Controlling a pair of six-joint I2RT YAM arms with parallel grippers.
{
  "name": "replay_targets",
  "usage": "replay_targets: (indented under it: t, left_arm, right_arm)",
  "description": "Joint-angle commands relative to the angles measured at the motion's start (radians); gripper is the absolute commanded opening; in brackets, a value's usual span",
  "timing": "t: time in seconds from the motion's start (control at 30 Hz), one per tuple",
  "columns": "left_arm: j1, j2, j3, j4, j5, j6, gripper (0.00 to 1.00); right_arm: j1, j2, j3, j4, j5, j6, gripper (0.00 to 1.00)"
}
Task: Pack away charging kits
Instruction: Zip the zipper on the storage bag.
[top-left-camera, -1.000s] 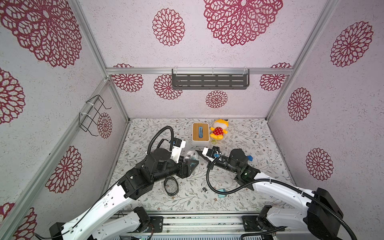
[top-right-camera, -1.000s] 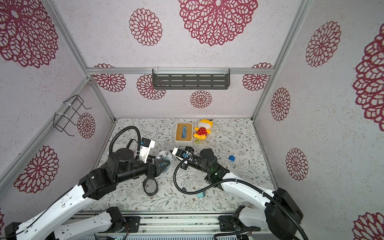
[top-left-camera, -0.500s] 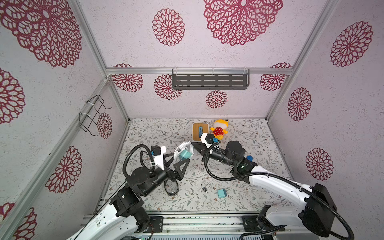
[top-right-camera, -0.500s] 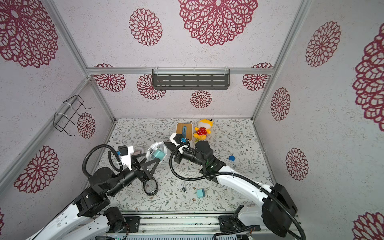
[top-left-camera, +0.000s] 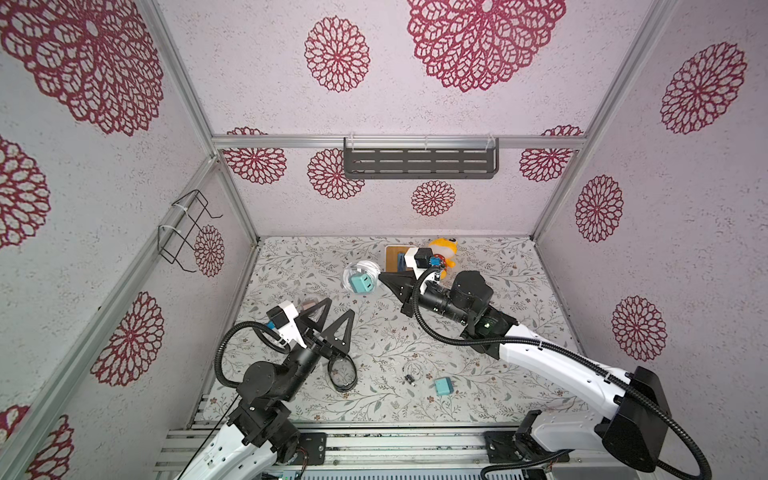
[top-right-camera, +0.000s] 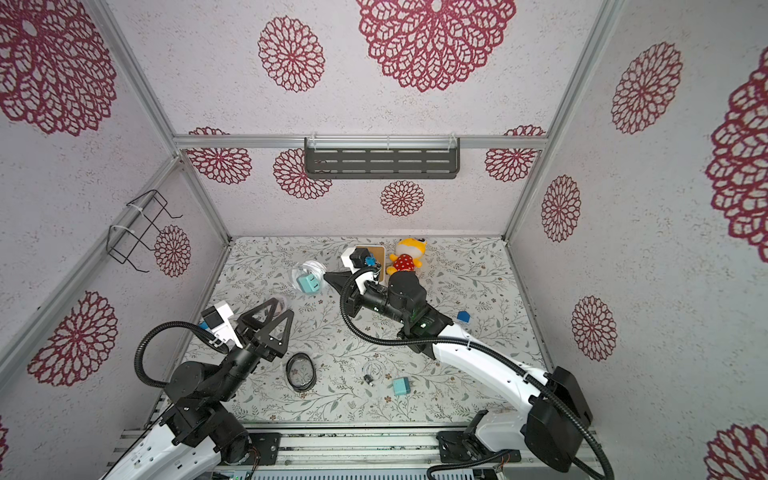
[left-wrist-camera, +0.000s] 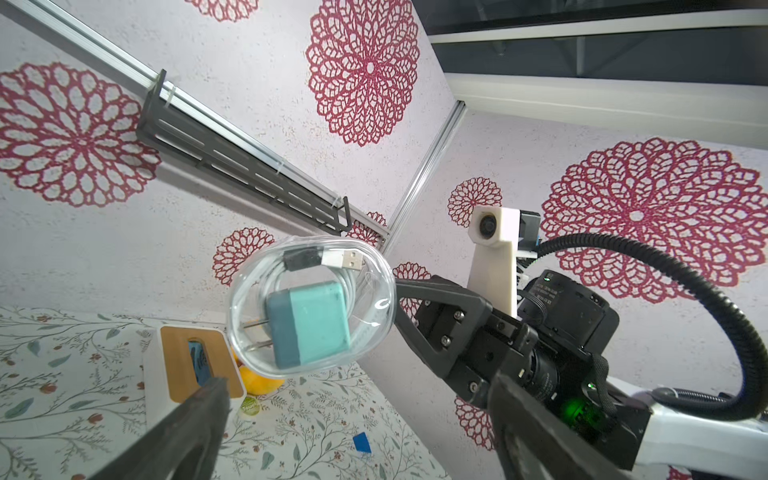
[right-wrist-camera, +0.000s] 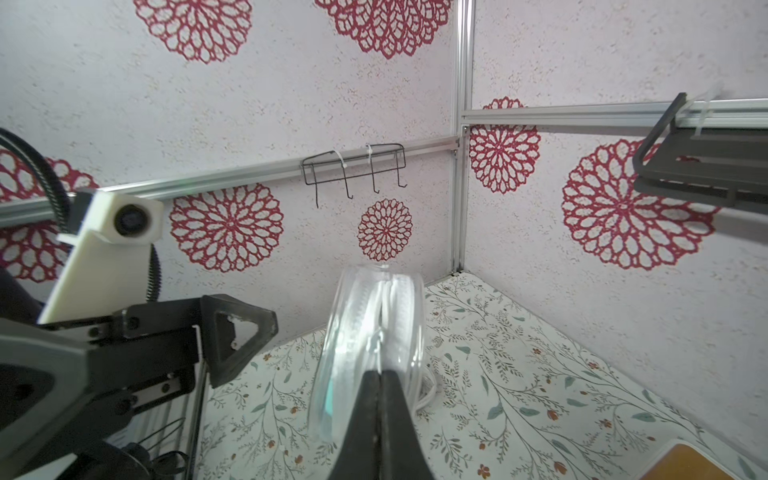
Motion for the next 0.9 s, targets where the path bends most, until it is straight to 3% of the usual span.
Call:
replay_targets:
  t: [0.0, 0.23, 0.33, 0.5, 0.87]
  left_arm:
    - [0.089, 0.072, -0.004, 0.183, 0.131, -0.102, 0.99]
    - [0.333, 0.398, -0.027, 0.701, 0.445, -0.445, 0.99]
    - [0.367, 0.554, -0.041, 1.009, 0.505, -0.620, 0.98]
    - [0.316, 0.534, -0.037, 1.010, 0.488, -0.580, 0.98]
    - [0.319, 0.534, -0.029, 1.009, 0.469, -0.603, 0.98]
  right_arm:
    - [0.007, -0.010, 0.039, 0.121, -0.057, 0.080, 0.00]
    - [0.028, -0.039, 0.050, 0.130, -0.063, 0.045, 0.00]
    - [0.029, -0.038, 0.063, 0.122, -0.060, 0.040, 0.00]
    - [0.033, -0.008, 0.088, 0.118, -0.045, 0.041, 0.00]
    - [0.053, 0.080, 0.148, 0.193, -0.065, 0.087, 0.00]
